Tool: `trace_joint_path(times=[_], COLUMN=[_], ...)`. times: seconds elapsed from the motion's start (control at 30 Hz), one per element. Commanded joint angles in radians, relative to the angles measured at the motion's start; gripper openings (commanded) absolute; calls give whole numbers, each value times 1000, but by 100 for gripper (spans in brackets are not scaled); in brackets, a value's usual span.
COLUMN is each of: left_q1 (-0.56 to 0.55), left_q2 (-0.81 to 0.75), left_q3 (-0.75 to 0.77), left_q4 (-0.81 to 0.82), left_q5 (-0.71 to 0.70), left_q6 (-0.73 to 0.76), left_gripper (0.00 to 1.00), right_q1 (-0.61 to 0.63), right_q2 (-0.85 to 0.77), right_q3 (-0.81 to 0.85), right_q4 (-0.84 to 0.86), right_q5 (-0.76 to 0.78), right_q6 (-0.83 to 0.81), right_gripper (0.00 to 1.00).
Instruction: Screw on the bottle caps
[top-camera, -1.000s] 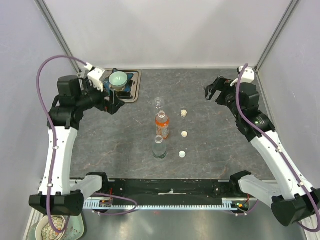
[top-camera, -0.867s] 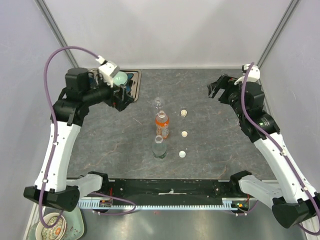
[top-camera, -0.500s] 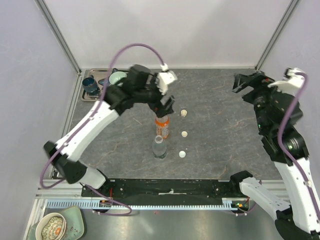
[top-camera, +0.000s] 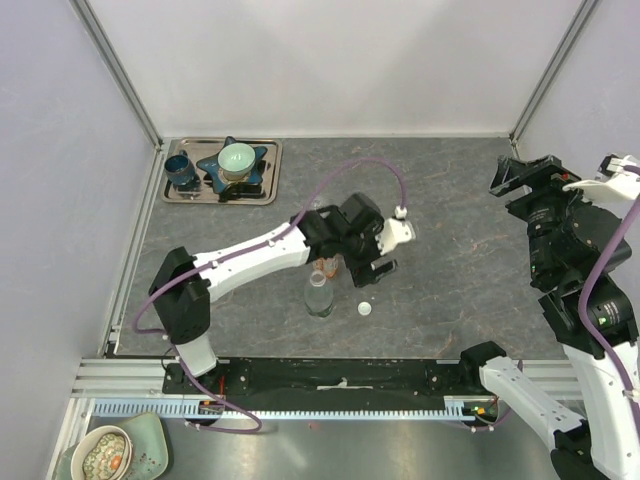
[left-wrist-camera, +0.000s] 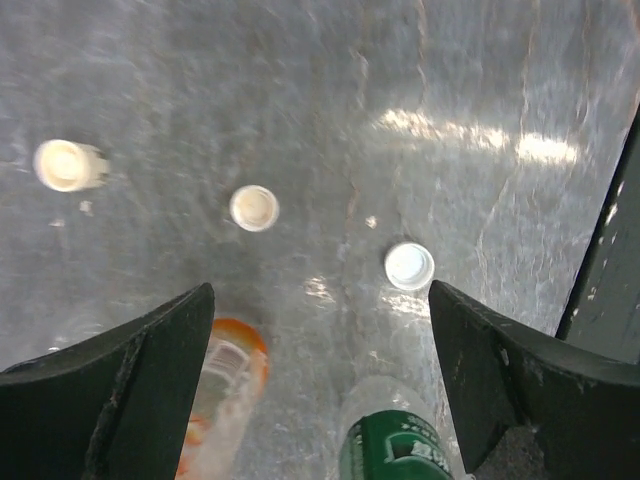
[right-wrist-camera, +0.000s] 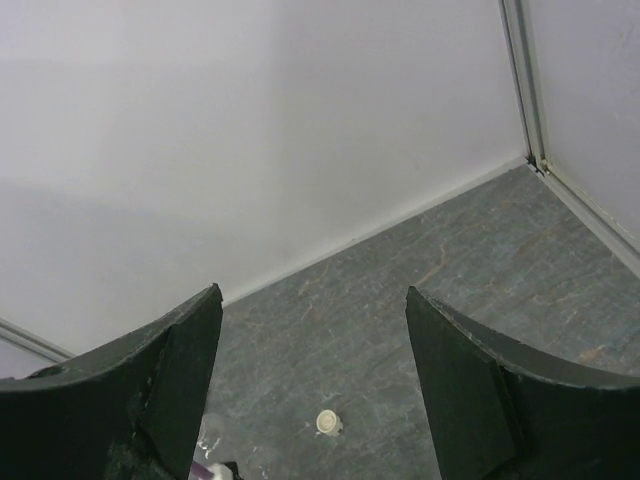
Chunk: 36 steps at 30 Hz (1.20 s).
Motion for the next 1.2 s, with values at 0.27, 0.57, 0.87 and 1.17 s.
trace_joint_path(times=[0.27,0.57,0.87,1.17], left_q1=[-141,-144,-145,-145], left_q2=[79,140,103,122], left_q3=[-155,-172,-233,-235], left_q4=[172,204,187,202], left_q5=[-160,-165,-136,-116], left_q6=[116,147,195,181], left_gripper=[84,68,61,61], right_q1=[-1,0,-1,0], right_q2=[-20,-40,-31,-31], right_q3=[-56,-87,-97,-106], right_q4=[-23,-23,-21,-18], right_q5=[18,7,-10,-33], right_q6=[-38,-47,-49,-34], right_gripper=[78,70,70,71])
